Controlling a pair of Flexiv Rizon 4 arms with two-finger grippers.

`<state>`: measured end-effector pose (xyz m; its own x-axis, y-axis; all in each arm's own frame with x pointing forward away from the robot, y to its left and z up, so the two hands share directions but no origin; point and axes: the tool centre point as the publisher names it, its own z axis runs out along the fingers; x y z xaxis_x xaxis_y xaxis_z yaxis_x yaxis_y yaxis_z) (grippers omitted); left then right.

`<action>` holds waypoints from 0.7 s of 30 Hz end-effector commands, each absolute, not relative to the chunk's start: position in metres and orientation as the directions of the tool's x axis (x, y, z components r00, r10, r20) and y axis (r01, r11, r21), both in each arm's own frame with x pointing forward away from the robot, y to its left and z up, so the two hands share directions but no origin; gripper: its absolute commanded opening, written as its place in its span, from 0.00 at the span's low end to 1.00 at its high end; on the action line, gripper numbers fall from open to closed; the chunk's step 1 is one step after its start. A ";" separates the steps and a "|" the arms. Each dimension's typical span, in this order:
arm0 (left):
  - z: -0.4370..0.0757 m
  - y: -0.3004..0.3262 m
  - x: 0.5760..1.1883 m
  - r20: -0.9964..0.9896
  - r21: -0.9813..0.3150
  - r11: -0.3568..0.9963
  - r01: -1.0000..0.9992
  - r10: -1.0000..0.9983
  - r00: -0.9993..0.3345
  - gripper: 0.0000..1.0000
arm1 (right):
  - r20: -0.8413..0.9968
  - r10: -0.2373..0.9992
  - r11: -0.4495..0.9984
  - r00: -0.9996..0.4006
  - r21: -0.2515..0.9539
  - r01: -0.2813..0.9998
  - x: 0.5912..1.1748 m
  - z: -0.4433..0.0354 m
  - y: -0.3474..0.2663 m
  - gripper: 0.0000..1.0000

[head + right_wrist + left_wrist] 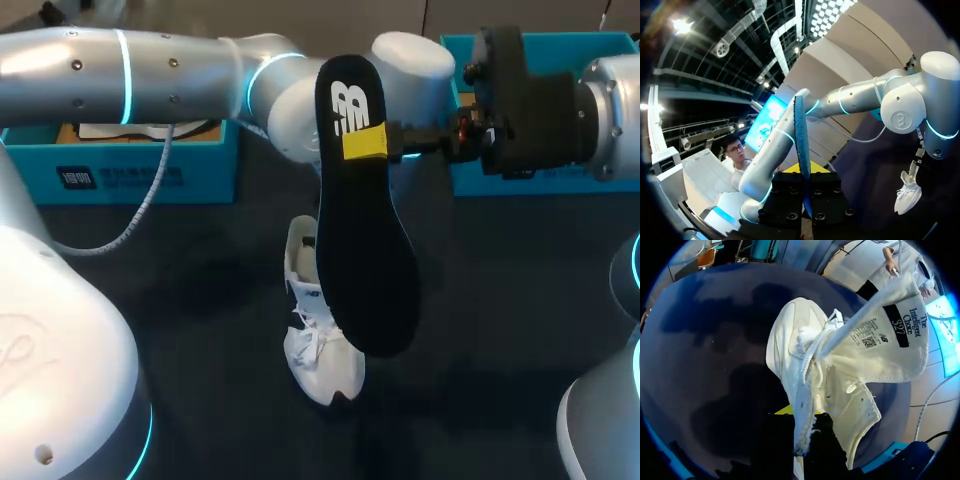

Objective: Take the shoe out of the shoebox, open the shoe tongue, remove and reinsert the insole, then place the shoe into the shoebox

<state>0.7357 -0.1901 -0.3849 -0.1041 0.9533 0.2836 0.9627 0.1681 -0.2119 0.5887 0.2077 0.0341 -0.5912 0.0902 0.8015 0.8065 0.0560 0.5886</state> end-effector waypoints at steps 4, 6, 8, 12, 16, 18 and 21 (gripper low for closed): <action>-0.390 -0.190 0.737 0.284 -0.238 0.152 0.959 0.955 -0.081 0.31 | 0.802 0.094 0.048 -0.590 0.588 0.807 0.585 0.034 0.212 0.00; -0.389 -0.188 0.735 0.276 -0.238 0.142 0.961 0.958 -0.073 0.61 | 0.802 0.094 0.048 -0.590 0.588 0.807 0.585 0.034 0.212 0.00; -0.382 -0.186 0.735 0.248 -0.242 0.133 0.961 0.966 -0.071 1.00 | 0.802 0.094 0.048 -0.590 0.588 0.807 0.585 0.034 0.212 0.00; -0.364 -0.184 0.739 0.201 -0.229 0.133 0.964 0.976 -0.087 1.00 | 0.802 0.094 0.048 -0.590 0.588 0.807 0.585 0.034 0.212 0.00; -0.345 -0.188 0.748 0.138 -0.219 0.137 0.966 0.984 -0.108 1.00 | 0.802 0.094 0.048 -0.590 0.588 0.807 0.585 0.034 0.212 0.00; -0.335 -0.190 0.753 0.107 -0.218 0.133 0.967 0.988 -0.112 1.00 | 0.802 0.094 0.048 -0.590 0.588 0.807 0.585 0.034 0.212 0.00; -0.321 -0.193 0.759 0.068 -0.207 0.130 0.970 0.991 -0.118 1.00 | 0.802 0.094 0.048 -0.590 0.588 0.807 0.585 0.034 0.212 0.00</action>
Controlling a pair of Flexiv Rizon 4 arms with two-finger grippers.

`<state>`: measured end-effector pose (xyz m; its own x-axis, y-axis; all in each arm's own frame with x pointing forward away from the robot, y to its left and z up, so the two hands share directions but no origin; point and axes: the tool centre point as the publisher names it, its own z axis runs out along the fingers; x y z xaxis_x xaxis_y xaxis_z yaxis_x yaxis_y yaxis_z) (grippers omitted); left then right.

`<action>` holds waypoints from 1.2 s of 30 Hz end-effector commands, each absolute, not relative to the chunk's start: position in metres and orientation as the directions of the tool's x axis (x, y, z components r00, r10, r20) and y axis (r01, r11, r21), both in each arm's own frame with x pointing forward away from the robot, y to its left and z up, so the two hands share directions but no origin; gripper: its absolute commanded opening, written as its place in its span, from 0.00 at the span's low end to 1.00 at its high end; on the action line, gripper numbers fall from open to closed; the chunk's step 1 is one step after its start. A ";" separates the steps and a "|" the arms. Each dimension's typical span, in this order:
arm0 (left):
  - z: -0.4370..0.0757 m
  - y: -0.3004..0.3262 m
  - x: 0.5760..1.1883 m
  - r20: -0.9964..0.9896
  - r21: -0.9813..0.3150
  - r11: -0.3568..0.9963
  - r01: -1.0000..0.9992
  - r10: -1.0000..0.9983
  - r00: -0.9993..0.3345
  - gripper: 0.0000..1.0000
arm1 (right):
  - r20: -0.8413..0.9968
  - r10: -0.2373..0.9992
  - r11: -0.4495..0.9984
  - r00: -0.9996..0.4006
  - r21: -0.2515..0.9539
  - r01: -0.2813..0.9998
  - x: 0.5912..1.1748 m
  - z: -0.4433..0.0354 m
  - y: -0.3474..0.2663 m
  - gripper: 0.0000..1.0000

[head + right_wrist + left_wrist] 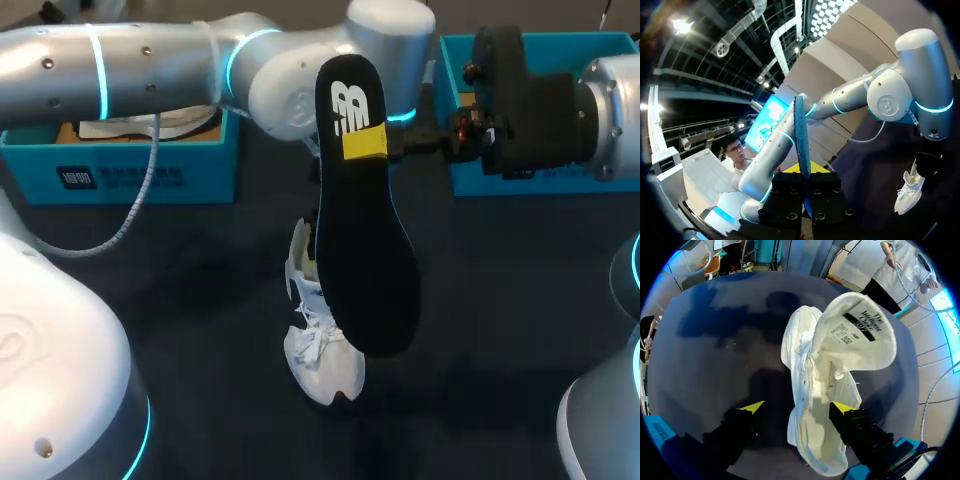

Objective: Take the shoe out of the shoebox, open the shoe tongue, remove and reinsert the insole, then place the shoe into the shoebox

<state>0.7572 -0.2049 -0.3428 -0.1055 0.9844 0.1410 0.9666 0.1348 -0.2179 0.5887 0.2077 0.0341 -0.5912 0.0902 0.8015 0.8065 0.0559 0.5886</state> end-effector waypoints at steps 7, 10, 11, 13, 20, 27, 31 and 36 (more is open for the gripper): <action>-0.300 -0.199 0.772 -0.014 -0.179 0.126 0.976 0.991 -0.130 1.00 | 0.802 0.094 0.048 -0.590 0.588 0.807 0.585 0.034 0.212 0.00; -0.292 -0.200 0.778 -0.045 -0.175 0.121 0.977 0.990 -0.130 1.00 | 0.807 0.107 0.014 -0.581 0.583 0.812 0.591 0.032 0.209 0.00; -0.289 -0.200 0.780 -0.057 -0.172 0.118 0.978 0.990 -0.129 1.00 | 0.813 0.106 -0.010 -0.573 0.577 0.817 0.595 0.032 0.207 0.00; -0.281 -0.200 0.785 -0.081 -0.159 0.114 0.981 0.988 -0.128 1.00 | 0.811 0.107 -0.044 -0.576 0.582 0.812 0.602 0.033 0.203 0.00; -0.250 -0.192 0.798 -0.195 -0.134 0.092 0.987 0.974 -0.117 1.00 | 0.832 0.122 -0.135 -0.541 0.554 0.822 0.627 0.034 0.174 0.00; -0.202 -0.164 0.810 -0.366 -0.099 0.012 0.995 0.929 -0.048 1.00 | 0.870 0.121 -0.142 -0.478 0.491 0.859 0.643 0.029 0.154 0.00; -0.182 -0.152 0.813 -0.434 -0.069 -0.006 0.998 0.900 -0.025 1.00 | 0.887 0.112 -0.157 -0.447 0.460 0.874 0.652 0.023 0.145 0.00; -0.158 -0.144 0.813 -0.518 -0.045 -0.029 0.999 0.856 0.001 1.00 | 0.917 0.082 -0.189 -0.390 0.399 0.897 0.668 0.015 0.130 0.00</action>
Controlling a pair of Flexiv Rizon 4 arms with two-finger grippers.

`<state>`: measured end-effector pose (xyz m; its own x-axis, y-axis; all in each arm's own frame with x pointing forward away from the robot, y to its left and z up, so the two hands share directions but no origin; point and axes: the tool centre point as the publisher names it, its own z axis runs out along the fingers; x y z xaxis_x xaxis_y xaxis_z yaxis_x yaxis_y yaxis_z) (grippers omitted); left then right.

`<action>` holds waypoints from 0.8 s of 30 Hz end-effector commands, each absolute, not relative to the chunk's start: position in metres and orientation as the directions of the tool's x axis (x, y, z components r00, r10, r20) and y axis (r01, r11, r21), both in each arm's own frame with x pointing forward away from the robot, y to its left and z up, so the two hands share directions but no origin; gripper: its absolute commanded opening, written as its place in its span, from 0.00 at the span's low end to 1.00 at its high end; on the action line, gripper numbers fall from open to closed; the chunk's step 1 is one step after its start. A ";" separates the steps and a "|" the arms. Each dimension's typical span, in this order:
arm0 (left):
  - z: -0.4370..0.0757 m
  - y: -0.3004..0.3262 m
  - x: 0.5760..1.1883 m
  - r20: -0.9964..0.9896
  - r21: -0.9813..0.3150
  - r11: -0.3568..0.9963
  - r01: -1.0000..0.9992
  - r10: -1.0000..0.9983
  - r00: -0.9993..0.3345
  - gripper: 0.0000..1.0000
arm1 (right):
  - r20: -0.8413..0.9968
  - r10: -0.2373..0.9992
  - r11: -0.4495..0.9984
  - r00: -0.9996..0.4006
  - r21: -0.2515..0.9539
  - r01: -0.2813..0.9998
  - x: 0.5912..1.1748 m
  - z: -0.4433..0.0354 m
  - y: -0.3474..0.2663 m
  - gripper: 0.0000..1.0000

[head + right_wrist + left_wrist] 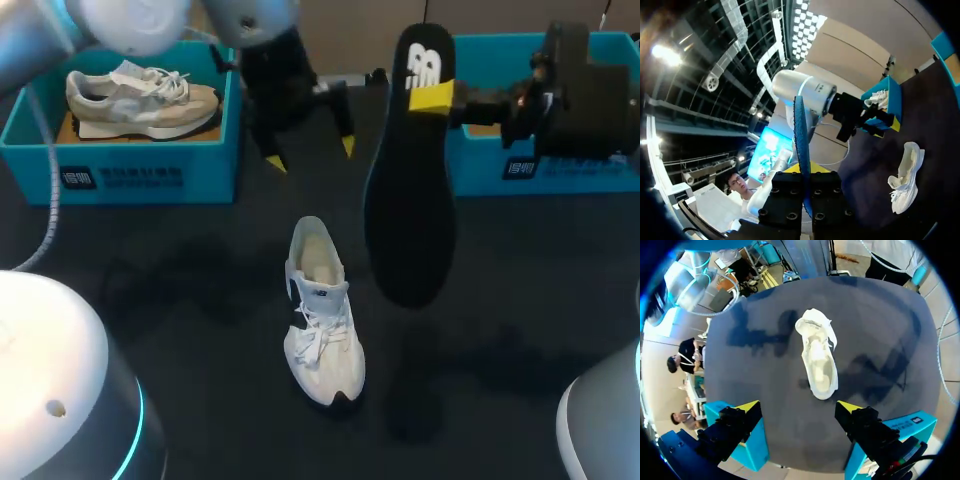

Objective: Take the shoe out of the shoebox, open the shoe tongue, remove and reinsert the insole, then place the shoe into the shoebox

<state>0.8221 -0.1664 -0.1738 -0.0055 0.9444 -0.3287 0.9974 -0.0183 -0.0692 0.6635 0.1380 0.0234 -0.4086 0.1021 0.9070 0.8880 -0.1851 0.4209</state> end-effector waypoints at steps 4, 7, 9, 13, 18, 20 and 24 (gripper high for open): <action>-0.151 -0.144 0.810 -0.498 -0.073 0.011 0.997 0.866 -0.046 1.00 | 0.942 0.069 -0.332 -0.329 0.333 0.882 0.682 0.005 0.113 0.00; -0.151 -0.144 0.810 -0.498 -0.073 0.011 0.997 0.866 -0.046 1.00 | 0.942 0.069 -0.332 -0.329 0.333 0.882 0.682 0.005 0.113 0.00; -0.151 -0.144 0.810 -0.498 -0.073 0.011 0.997 0.866 -0.046 1.00 | 0.942 0.069 -0.332 -0.329 0.333 0.882 0.682 0.005 0.113 0.00; -0.151 -0.144 0.810 -0.498 -0.073 0.011 0.997 0.866 -0.046 1.00 | 0.942 0.069 -0.332 -0.329 0.333 0.882 0.682 0.005 0.113 0.00; -0.151 -0.144 0.810 -0.498 -0.073 0.011 0.997 0.866 -0.046 1.00 | 0.942 0.069 -0.332 -0.329 0.333 0.882 0.682 0.005 0.113 0.00; -0.151 -0.144 0.810 -0.498 -0.073 0.011 0.997 0.866 -0.046 1.00 | 0.942 0.069 -0.332 -0.329 0.333 0.882 0.682 0.005 0.113 0.00; -0.146 -0.145 0.811 -0.532 -0.055 0.016 0.998 0.846 -0.043 1.00 | 0.946 0.048 -0.329 -0.322 0.319 0.889 0.689 0.008 0.112 0.00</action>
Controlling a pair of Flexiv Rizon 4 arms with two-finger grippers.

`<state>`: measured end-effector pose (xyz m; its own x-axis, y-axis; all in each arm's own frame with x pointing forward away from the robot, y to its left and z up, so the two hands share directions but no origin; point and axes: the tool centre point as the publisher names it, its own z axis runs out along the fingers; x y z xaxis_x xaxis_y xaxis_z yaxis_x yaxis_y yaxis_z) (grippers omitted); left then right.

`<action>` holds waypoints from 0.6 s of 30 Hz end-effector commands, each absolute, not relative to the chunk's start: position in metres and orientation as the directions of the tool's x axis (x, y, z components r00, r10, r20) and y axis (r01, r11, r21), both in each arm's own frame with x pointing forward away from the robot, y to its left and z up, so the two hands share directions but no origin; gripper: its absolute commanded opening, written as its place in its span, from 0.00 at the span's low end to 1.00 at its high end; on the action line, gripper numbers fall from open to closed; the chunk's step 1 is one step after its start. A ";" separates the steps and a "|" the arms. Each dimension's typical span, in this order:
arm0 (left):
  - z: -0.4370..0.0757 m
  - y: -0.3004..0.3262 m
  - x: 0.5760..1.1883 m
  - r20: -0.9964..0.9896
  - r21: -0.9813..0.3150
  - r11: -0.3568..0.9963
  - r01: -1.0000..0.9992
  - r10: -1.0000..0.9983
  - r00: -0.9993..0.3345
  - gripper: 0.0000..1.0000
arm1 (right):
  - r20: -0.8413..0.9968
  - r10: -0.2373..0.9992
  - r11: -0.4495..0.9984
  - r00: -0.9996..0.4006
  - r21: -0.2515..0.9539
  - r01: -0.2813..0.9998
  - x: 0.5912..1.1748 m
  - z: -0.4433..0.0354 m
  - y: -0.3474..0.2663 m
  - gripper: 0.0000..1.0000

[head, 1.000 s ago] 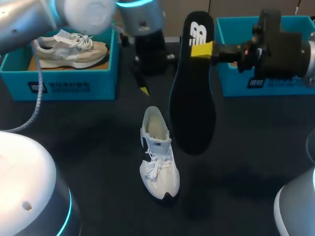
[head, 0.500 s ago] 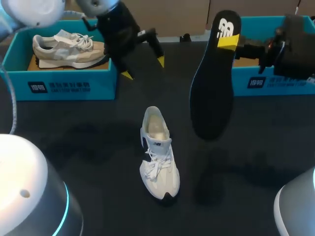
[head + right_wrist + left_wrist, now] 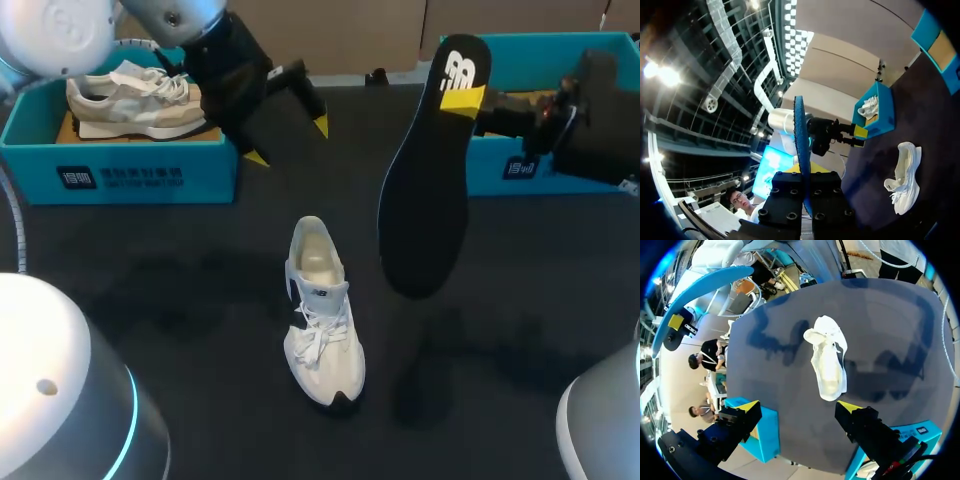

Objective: Take the shoe out of the shoebox, open the shoe tongue, remove and reinsert the insole, then place the shoe into the shoebox

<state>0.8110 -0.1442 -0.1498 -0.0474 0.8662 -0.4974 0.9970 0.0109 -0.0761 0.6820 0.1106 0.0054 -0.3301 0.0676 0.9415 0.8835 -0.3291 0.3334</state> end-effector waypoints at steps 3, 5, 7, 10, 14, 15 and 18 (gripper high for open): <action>-0.136 -0.145 0.812 -0.602 -0.031 0.028 0.999 0.798 -0.041 1.00 | 0.958 0.017 -0.308 -0.286 0.277 0.910 0.707 0.014 0.109 0.00; -0.130 -0.143 0.812 -0.650 0.000 0.032 0.999 0.760 -0.024 1.00 | 0.965 0.013 -0.272 -0.262 0.255 0.928 0.719 0.017 0.107 0.00; -0.125 -0.141 0.811 -0.684 0.001 0.028 1.000 0.730 -0.020 1.00 | 0.978 0.020 -0.242 -0.206 0.204 0.949 0.729 0.017 0.104 0.00; -0.122 -0.138 0.811 -0.715 0.004 0.034 0.999 0.698 -0.021 1.00 | 0.989 0.037 -0.203 -0.146 0.151 0.968 0.743 0.019 0.100 0.00; -0.119 -0.134 0.810 -0.751 0.024 0.034 0.999 0.660 -0.004 1.00 | 0.995 0.053 -0.168 -0.087 0.095 0.981 0.759 0.020 0.094 0.00; -0.118 -0.133 0.809 -0.760 0.032 0.032 0.999 0.650 0.003 1.00 | 0.996 0.055 -0.164 -0.075 0.083 0.983 0.764 0.019 0.092 0.00; -0.111 -0.133 0.807 -0.802 0.033 0.041 0.999 0.598 0.001 1.00 | 0.999 0.045 -0.139 -0.024 0.030 0.990 0.775 0.015 0.091 0.00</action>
